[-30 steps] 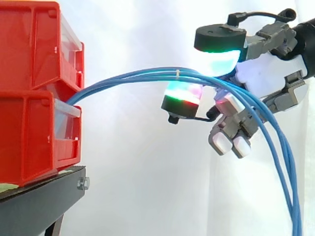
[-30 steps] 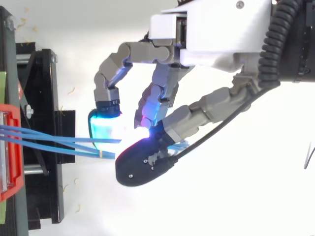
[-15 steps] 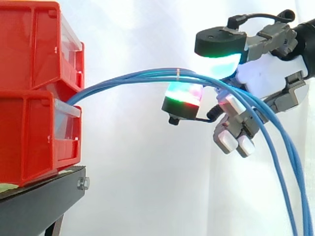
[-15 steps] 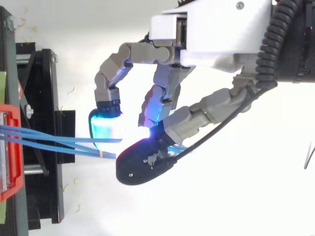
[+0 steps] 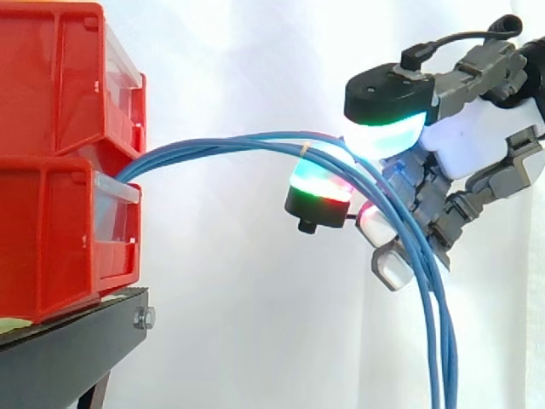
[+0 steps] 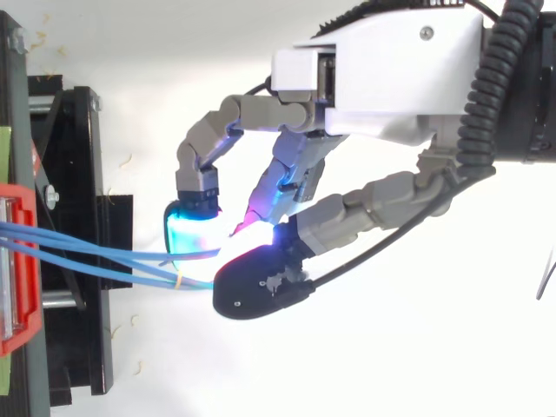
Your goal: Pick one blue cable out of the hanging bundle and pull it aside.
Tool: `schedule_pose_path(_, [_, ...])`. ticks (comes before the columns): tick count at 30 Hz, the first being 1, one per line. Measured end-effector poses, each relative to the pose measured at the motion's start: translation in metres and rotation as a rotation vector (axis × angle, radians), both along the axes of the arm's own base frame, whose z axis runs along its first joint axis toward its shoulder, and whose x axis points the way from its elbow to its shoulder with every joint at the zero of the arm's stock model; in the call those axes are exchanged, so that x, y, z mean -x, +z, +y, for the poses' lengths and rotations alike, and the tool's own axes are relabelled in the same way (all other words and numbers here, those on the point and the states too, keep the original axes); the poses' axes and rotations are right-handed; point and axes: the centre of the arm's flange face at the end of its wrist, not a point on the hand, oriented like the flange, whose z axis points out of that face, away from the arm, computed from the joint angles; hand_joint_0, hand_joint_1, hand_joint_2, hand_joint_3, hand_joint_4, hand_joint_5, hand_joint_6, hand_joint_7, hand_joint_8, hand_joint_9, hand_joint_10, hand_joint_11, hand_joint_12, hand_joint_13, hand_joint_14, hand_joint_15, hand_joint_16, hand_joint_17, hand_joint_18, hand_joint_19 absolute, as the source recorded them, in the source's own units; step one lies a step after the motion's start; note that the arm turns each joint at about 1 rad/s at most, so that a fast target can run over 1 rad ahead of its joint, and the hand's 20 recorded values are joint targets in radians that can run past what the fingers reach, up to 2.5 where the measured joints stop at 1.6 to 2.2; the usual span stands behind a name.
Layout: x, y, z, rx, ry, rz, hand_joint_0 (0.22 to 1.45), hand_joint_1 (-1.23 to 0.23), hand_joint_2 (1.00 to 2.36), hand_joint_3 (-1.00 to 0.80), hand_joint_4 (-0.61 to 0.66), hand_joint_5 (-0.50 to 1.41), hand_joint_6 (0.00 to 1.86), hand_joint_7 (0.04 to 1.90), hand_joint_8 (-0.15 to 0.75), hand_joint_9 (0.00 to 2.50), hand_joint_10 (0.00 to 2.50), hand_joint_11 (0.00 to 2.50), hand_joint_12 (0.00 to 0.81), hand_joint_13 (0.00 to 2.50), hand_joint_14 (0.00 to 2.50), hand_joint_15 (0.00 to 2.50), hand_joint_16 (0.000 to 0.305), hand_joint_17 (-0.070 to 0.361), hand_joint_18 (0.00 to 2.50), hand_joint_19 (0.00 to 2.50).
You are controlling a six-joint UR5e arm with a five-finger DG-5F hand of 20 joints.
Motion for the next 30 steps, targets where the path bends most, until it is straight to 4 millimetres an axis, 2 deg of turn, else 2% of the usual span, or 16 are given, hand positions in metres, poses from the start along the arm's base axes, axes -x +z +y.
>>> schedule_pose_path(4, [-0.0001, -0.0001, 0.0011, 0.001, 0.001, 0.001, 0.54, -0.76, 1.19, -0.23, -0.10, 0.03, 0.79, 0.95, 0.215, 1.07, 0.00, 0.04, 0.407, 0.76, 0.01, 0.38, 0.062, 0.139, 0.70, 0.55])
schedule_pose_path(6, [0.0000, -0.0001, 0.0011, 0.001, 0.001, 0.001, 0.57, -0.78, 1.06, -0.20, -0.10, 0.02, 0.80, 0.95, 0.216, 1.08, 0.00, 0.07, 0.405, 0.76, 0.01, 0.38, 0.061, 0.138, 0.69, 0.56])
schedule_pose_path(8, [0.0000, -0.0002, 0.0014, 0.001, 0.001, 0.001, 0.58, -0.78, 1.00, -0.20, -0.10, 0.02, 0.80, 0.94, 0.216, 1.09, 0.00, 0.10, 0.405, 0.76, 0.01, 0.39, 0.061, 0.137, 0.69, 0.55])
schedule_pose_path(18, [0.0004, -0.0005, 0.0016, 0.000, 0.001, 0.004, 0.51, -0.70, 1.00, -0.46, -0.09, -0.01, 0.83, 0.91, 0.178, 1.08, 0.01, 0.17, 0.348, 0.70, 0.02, 0.43, 0.048, 0.109, 0.59, 0.63])
schedule_pose_path(25, [0.0004, -0.0007, 0.0019, 0.000, 0.003, 0.005, 0.49, -0.68, 1.00, -0.50, -0.08, 0.00, 0.83, 0.90, 0.190, 1.10, 0.01, 0.17, 0.356, 0.71, 0.02, 0.43, 0.050, 0.113, 0.61, 0.63])
schedule_pose_path(30, [0.0004, -0.0006, 0.0020, 0.000, 0.003, 0.005, 0.47, -0.68, 1.00, -0.50, -0.12, 0.02, 0.79, 0.91, 0.181, 1.17, 0.01, 0.15, 0.350, 0.77, 0.02, 0.42, 0.051, 0.114, 0.67, 0.62])
